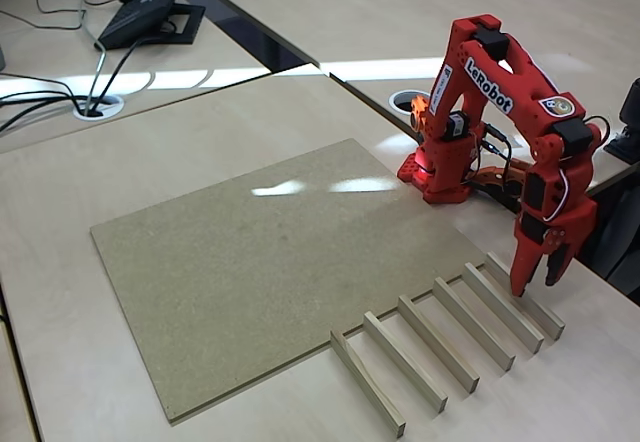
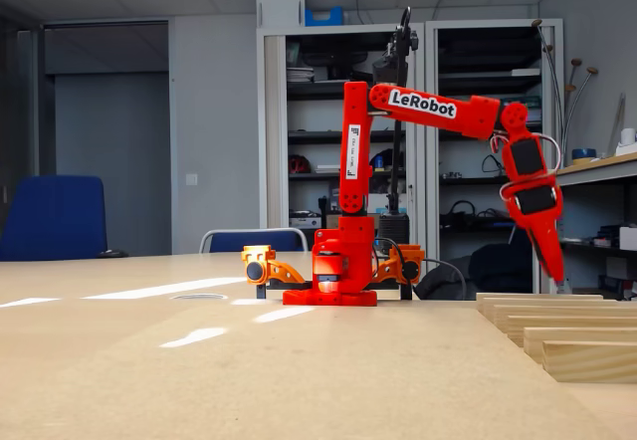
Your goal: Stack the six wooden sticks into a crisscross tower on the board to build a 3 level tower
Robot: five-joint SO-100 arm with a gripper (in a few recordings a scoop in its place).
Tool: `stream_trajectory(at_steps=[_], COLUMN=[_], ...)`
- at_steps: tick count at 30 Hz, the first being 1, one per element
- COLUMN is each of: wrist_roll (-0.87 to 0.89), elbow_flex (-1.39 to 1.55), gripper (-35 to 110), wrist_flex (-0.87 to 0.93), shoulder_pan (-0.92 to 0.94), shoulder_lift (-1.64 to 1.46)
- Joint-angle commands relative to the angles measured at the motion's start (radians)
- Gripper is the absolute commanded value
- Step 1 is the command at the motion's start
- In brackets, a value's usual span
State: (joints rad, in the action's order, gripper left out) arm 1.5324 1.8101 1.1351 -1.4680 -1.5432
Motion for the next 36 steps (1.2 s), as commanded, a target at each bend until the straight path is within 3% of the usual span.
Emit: stream_trajectory(at_steps=[1, 36], wrist_roll=[-0.031, -0.072], elbow_flex=[0.015, 0.104], gripper=[24, 14], wrist_flex=[0.002, -0.121], shoulder_pan=[0.018, 0.012], shoulder_lift=[-0.025, 0.015])
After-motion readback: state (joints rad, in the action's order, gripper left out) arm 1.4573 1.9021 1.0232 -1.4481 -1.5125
